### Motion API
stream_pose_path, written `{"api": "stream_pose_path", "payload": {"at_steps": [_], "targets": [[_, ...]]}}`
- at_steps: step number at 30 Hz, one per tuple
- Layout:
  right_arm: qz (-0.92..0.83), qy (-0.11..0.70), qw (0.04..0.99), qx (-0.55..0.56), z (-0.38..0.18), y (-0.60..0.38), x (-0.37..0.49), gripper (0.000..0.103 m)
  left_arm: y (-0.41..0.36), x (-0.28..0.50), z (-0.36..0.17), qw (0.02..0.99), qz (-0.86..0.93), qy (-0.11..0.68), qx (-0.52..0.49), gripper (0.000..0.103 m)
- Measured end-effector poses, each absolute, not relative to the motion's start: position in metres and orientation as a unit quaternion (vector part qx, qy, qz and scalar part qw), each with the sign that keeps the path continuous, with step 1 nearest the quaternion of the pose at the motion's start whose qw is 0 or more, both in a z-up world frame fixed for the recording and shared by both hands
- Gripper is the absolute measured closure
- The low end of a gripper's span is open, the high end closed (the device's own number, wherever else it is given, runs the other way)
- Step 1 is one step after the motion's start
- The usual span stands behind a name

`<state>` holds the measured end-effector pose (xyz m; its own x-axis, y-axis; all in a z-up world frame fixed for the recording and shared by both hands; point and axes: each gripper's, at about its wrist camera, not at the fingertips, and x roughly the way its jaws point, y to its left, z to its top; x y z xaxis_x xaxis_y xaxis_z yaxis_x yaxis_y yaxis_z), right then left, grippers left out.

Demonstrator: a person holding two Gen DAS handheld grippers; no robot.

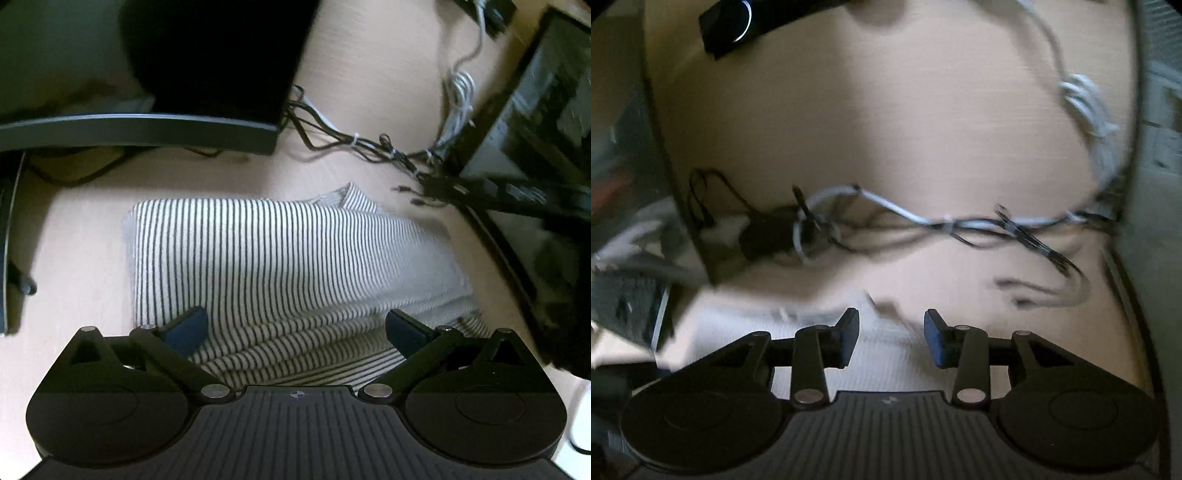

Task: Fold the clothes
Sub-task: 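Grasp the sweater hem with the right gripper and fold it toward the collar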

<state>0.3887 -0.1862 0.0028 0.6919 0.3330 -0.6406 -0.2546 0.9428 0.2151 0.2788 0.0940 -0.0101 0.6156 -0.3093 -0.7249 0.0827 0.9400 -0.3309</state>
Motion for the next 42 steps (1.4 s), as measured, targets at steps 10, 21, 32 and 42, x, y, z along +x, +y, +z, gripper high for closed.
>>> {"api": "stream_pose_path", "payload": {"at_steps": [10, 21, 32, 42], "targets": [[0.18, 0.394, 0.901, -0.004, -0.052, -0.137, 0.439, 0.089, 0.168, 0.221, 0.021, 0.885, -0.017, 0.41, -0.219, 0.0], [0.232, 0.354, 0.906, 0.003, 0.037, -0.16, 0.285, 0.098, 0.224, 0.216, 0.04, 0.879, -0.039, 0.385, -0.279, 0.0], [0.186, 0.433, 0.882, 0.009, -0.003, -0.164, 0.167, 0.097, 0.17, 0.253, 0.061, 0.883, -0.159, 0.404, -0.182, 0.0], [0.101, 0.383, 0.913, 0.103, 0.038, -0.24, 0.171, 0.019, 0.16, 0.209, 0.022, 0.831, -0.195, 0.504, -0.132, 0.0]]}}
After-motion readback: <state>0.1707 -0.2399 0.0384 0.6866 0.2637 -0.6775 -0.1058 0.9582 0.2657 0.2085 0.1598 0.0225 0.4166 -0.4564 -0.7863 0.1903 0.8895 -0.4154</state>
